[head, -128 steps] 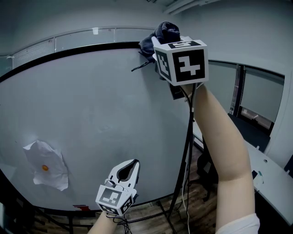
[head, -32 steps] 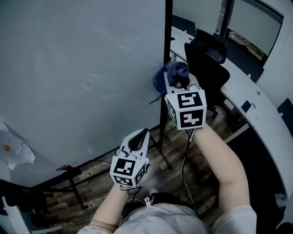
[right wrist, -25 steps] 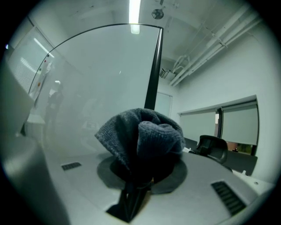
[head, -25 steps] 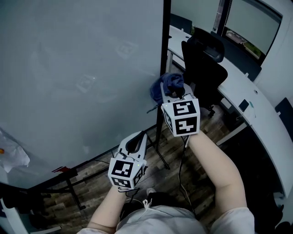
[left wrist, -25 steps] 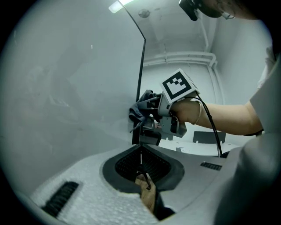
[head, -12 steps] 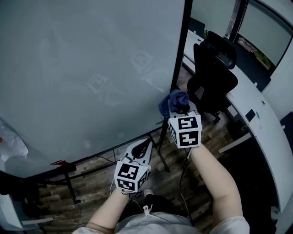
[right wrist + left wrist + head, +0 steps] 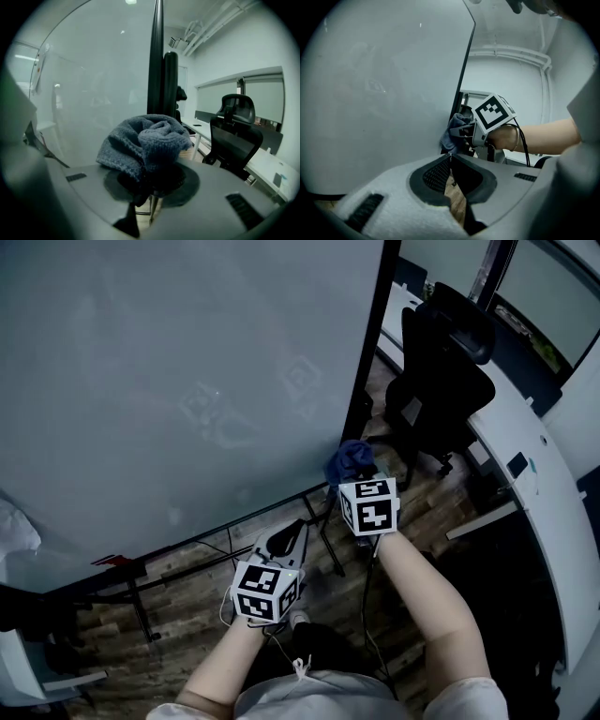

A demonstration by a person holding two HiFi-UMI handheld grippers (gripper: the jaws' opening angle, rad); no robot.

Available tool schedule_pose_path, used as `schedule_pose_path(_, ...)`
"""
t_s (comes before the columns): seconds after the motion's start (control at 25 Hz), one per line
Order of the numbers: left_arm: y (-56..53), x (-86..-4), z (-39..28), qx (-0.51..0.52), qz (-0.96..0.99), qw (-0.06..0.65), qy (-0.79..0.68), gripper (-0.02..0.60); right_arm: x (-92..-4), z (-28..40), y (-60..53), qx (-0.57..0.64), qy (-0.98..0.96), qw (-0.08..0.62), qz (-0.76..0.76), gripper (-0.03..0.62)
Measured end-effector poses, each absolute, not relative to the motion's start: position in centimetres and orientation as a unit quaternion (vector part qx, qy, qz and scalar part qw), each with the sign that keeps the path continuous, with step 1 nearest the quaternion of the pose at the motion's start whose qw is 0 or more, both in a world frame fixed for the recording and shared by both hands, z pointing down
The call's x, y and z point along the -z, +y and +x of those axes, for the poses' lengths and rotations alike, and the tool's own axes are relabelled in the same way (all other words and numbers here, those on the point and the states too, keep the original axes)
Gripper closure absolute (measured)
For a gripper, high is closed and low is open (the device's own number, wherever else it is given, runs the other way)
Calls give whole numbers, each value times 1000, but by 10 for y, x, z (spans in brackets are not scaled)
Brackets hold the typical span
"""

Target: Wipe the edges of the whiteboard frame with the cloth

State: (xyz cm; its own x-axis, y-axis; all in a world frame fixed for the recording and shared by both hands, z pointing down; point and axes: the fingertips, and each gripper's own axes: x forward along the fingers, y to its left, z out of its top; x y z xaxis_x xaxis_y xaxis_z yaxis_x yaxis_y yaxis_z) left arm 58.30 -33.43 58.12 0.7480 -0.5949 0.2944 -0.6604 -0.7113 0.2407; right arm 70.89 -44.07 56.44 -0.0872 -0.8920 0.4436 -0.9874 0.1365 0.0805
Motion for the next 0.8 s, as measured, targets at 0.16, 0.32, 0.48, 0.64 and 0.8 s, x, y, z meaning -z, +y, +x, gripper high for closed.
schedule_pose_path(0.16,-328,-598,579,-112,912,177,-351,555,-594,710,-441,-139,-732,206,634,517)
schedule_pose_path(0.32,-328,-611,578,-122,907,184,-358,557,-617,714,-440,-146,-731,221,629,517)
schedule_pose_path(0.48,-333,-628,571,-129,901,193,-366,555,-646,714,-442,-173,-724,236,625,517)
schedule_pose_path(0.64,-329,-652,570,-140,893,215,-370,557,-673,715,-443,-187,-726,248,614,517)
schedule_pose_path(0.8,-321,-672,574,-147,888,236,-367,557,-698,716,-443,-197,-720,267,609,517)
